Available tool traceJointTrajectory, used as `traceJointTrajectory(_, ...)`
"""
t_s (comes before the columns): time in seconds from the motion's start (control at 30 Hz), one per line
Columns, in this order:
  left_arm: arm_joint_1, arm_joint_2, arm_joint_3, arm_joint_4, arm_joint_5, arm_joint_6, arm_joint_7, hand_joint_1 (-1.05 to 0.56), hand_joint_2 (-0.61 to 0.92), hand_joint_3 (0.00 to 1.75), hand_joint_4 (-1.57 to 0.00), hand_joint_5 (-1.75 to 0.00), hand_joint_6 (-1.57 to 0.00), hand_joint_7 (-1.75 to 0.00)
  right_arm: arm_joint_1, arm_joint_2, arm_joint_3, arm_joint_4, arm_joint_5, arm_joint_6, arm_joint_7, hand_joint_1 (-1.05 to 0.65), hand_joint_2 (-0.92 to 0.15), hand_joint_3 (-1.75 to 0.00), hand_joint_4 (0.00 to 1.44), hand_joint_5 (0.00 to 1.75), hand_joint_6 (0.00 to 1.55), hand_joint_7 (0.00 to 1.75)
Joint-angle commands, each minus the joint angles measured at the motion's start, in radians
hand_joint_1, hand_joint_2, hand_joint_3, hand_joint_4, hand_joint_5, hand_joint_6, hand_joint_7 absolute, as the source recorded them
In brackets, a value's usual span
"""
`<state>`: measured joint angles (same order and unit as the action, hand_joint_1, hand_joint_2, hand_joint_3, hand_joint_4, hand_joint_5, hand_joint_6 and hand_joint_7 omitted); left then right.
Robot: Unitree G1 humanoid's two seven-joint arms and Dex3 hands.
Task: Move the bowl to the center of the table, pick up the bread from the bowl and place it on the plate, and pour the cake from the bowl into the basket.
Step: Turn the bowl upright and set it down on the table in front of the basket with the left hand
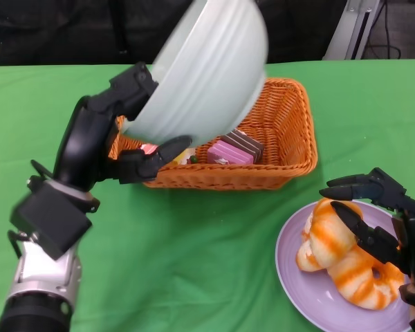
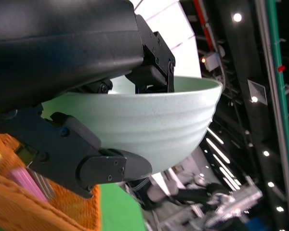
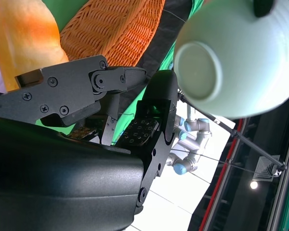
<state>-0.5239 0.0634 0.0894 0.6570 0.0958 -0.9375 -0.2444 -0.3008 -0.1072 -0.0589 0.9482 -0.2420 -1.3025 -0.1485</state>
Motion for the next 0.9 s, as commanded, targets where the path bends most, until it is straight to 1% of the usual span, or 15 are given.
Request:
traceJointTrajectory(0.03, -0.037, 0.052, 0.013, 0.060, 0.139, -0.147, 0.146, -0.16, 0.90, 0.52, -0.76, -1.75, -0.67, -1.60, -0.011, -0.016, -0.009, -0.003, -0.006, -0.001, -0.018, -0.27, -0.92, -0.23, 0.79, 0.90, 0.85, 0.58)
traceJointTrajectory(0.07, -0.038, 0.064, 0.014, 0.073, 0.192, -0.177, 0.195, -0.15, 0.86, 0.59, -0.75, -1.75, -0.67, -1.60, -0.010, -0.017, -0.009, -0.006, -0.008, 0.002, -0.019, -0.27, -0.92, -0.23, 0.79, 0.90, 0.85, 0.58)
traceJointTrajectory(0.13, -0.036, 0.085, 0.016, 0.083, 0.312, -0.222, 0.309, -0.13, 0.83, 0.66, -0.75, -1.75, -0.69, -1.57, -0.014, -0.017, -0.005, 0.003, 0.004, -0.009, -0.012, -0.27, -0.92, -0.24, 0.79, 0.90, 0.85, 0.58)
traceJointTrajectory(0.23, -0.037, 0.136, 0.006, 0.079, 0.535, -0.268, 0.524, -0.11, 0.79, 0.75, -0.73, -1.75, -0.67, -1.56, -0.018, -0.014, -0.005, 0.014, 0.014, -0.020, -0.011, -0.27, -0.92, -0.24, 0.80, 0.90, 0.85, 0.58)
traceJointTrajectory(0.27, -0.038, 0.155, -0.005, 0.073, 0.613, -0.269, 0.607, -0.11, 0.76, 0.81, -0.73, -1.75, -0.65, -1.56, -0.019, -0.014, -0.006, 0.015, 0.014, -0.020, -0.011, -0.27, -0.92, -0.23, 0.80, 0.90, 0.85, 0.58)
traceJointTrajectory(0.33, -0.044, 0.193, -0.042, 0.060, 0.757, -0.249, 0.776, -0.12, 0.75, 0.85, -0.73, -1.75, -0.63, -1.56, -0.019, -0.016, -0.006, 0.016, 0.011, -0.019, -0.012, -0.28, -0.92, -0.23, 0.80, 0.90, 0.85, 0.58)
traceJointTrajectory(0.53, -0.060, 0.282, -0.196, 0.055, 1.020, -0.158, 1.179, -0.15, 0.74, 0.90, -0.73, -1.75, -0.62, -1.57, -0.023, -0.016, -0.012, 0.011, 0.002, -0.019, -0.022, -0.27, -0.92, -0.24, 0.82, 0.94, 0.87, 0.60)
traceJointTrajectory(0.6, -0.064, 0.308, -0.245, 0.060, 1.059, -0.132, 1.262, -0.14, 0.72, 0.91, -0.72, -1.75, -0.60, -1.61, -0.022, -0.015, -0.014, 0.001, -0.010, -0.008, -0.032, -0.28, -0.92, -0.24, 0.82, 0.96, 0.86, 0.61)
traceJointTrajectory(0.73, -0.066, 0.361, -0.341, 0.070, 1.092, -0.104, 1.388, -0.14, 0.68, 0.92, -0.72, -1.75, -0.58, -1.65, -0.030, -0.013, -0.007, 0.004, -0.008, -0.001, -0.032, -0.28, -0.92, -0.25, 0.79, 1.00, 0.84, 0.63)
traceJointTrajectory(0.9, -0.058, 0.408, -0.433, 0.070, 1.103, -0.071, 1.502, -0.14, 0.67, 0.91, -0.73, -1.75, -0.58, -1.65, -0.032, -0.010, -0.010, -0.002, -0.023, 0.007, -0.050, -0.27, -0.92, -0.24, 0.79, 1.02, 0.83, 0.66)
